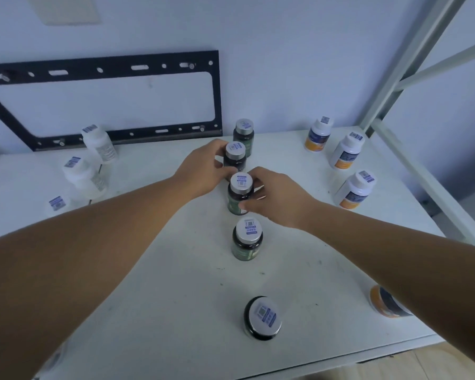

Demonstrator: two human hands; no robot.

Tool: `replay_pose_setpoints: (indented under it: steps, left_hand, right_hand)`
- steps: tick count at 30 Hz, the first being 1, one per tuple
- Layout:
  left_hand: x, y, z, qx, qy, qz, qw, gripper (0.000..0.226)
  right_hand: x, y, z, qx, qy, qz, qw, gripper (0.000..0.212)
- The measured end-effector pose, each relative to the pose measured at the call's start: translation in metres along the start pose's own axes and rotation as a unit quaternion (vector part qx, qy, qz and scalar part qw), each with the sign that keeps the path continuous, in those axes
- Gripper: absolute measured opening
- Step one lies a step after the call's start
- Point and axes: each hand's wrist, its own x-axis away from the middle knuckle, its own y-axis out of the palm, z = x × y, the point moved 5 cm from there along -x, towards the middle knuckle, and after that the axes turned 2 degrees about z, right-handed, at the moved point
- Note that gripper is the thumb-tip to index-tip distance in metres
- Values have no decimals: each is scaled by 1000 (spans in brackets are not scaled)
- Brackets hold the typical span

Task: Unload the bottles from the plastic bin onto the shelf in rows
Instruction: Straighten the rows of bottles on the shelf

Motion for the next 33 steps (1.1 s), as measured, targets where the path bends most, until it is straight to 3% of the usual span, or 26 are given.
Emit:
replay_pose_setpoints:
  steps: [3, 5, 8, 11, 15, 18, 22, 24, 27, 31, 33]
  left_hand:
    - [-3, -2, -1, 1, 5, -17, 1000, 56]
    - [-4, -5, -5, -2, 0, -42, 999, 65]
    - [-5, -16, -13, -12, -7, -40, 999, 69]
    - [-7, -27, -11, -19, 4, -10, 1000, 61]
    - [-11, -33, 3, 3, 24, -5, 1000, 56]
    - [-14, -26, 11, 4, 31, -24, 999, 49]
    - [-14, -14, 10, 11, 27, -28, 999, 42]
    - [-12, -14, 7, 15, 21, -19, 999, 45]
    - [-12, -14, 4, 7, 16, -32, 999, 44]
    - [-11, -18, 8, -6, 8, -52, 999, 45]
    - [-8, -25, 15, -7, 14, -16, 1000, 46]
  right_hand:
    - [1, -3, -3, 31, -10, -44, 998, 56]
    - [-7, -13, 1, 132, -5, -95, 987, 66]
    - [-39, -50, 5, 297, 15, -52, 953, 49]
    - [-75, -81, 7, 197, 42, 50, 978, 43]
    - [-114, -79, 7, 25, 43, 43, 998, 64]
    - [-139, -63, 7, 35, 49, 23, 998, 68]
    - [-161, -47, -5, 96, 8, 30, 995, 37]
    - [-168, -42, -12, 102, -2, 23, 995, 32]
    - [-172, -39, -18, 113, -3, 12, 994, 41]
    - [-157, -53, -16, 103, 33, 1, 994, 74]
    - [-142, -80, -17, 117, 39, 21, 992, 72]
